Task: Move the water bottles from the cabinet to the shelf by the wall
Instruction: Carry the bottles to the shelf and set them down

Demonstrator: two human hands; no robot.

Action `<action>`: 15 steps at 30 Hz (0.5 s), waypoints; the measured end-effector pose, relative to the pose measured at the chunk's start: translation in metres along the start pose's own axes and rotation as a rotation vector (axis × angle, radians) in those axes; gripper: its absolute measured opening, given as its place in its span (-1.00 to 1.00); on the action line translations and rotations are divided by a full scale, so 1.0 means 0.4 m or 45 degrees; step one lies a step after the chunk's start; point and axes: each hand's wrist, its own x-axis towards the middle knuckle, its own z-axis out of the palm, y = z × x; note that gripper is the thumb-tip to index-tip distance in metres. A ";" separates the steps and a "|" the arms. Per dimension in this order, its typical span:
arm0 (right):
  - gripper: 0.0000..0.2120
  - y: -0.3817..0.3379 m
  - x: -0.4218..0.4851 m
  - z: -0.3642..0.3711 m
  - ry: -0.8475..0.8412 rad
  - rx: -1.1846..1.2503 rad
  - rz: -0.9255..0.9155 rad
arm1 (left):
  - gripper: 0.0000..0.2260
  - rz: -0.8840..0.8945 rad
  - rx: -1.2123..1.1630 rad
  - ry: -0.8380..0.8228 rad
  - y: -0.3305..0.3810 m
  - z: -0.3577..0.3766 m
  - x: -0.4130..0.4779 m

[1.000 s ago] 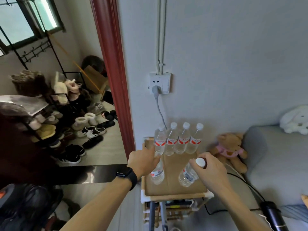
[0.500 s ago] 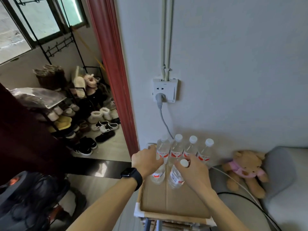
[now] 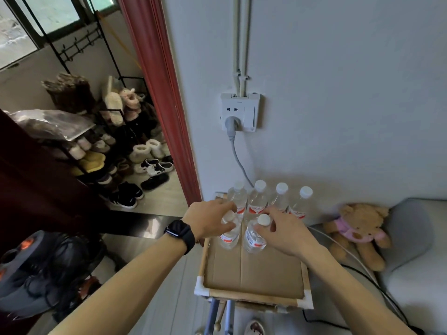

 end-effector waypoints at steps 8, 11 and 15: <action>-0.80 -0.008 0.033 -0.026 -0.095 -0.083 -0.087 | -0.67 0.127 0.152 0.005 0.000 -0.017 0.046; -0.80 -0.008 0.048 -0.032 -0.079 -0.118 -0.094 | -0.67 0.139 0.161 0.012 0.001 -0.019 0.056; -0.79 0.001 0.054 -0.020 -0.047 -0.122 -0.105 | -0.68 0.115 0.143 0.034 0.003 -0.008 0.064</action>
